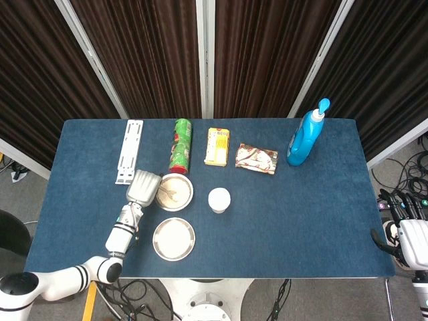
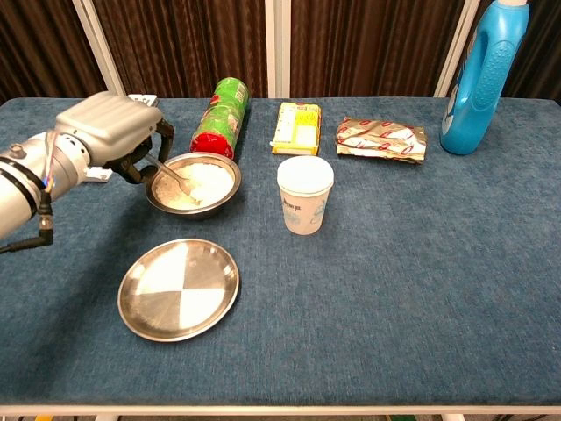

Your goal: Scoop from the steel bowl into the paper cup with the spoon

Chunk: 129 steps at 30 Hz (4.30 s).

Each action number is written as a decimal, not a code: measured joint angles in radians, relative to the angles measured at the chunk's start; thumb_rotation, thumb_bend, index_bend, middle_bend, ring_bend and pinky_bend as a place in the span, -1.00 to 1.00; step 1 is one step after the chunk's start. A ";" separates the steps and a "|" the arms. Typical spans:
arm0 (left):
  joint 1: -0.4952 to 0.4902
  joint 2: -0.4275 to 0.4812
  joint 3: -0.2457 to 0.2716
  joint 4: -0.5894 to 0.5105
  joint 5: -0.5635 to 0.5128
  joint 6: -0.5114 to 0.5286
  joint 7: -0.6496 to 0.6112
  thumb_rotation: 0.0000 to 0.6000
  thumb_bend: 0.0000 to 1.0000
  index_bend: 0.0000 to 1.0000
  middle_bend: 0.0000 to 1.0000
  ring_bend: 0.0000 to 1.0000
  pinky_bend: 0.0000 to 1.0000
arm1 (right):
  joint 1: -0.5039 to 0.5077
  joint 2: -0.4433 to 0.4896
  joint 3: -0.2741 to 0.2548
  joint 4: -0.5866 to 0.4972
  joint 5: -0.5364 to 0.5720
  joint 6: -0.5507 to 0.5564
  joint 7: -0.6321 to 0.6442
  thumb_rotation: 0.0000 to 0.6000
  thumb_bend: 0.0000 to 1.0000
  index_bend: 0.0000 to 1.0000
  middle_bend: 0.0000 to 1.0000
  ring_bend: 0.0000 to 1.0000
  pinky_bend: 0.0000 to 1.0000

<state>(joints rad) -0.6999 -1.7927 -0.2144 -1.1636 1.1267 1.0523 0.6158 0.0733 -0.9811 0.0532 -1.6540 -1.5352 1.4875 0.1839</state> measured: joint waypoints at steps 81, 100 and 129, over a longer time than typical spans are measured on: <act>-0.318 -0.055 0.117 -0.131 0.103 0.224 0.602 1.00 -0.04 0.21 0.89 0.84 1.00 | 0.004 0.031 0.011 -0.003 0.001 0.004 0.012 1.00 -0.49 -1.00 -0.64 -1.00 -1.00; -0.188 0.110 0.032 -0.386 0.043 0.154 0.146 1.00 -0.04 0.21 0.88 0.84 1.00 | 0.001 0.036 0.011 -0.006 -0.011 0.013 0.019 1.00 -0.49 -1.00 -0.64 -1.00 -1.00; 0.050 0.235 0.298 -0.359 0.244 -0.017 -0.193 1.00 -0.27 -0.06 0.84 0.83 1.00 | 0.021 0.027 0.013 -0.025 -0.009 -0.011 -0.004 1.00 -0.49 -1.00 -0.64 -1.00 -1.00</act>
<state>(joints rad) -0.6499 -1.5580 0.0834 -1.5224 1.3706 1.0356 0.4226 0.0945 -0.9546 0.0661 -1.6785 -1.5444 1.4763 0.1803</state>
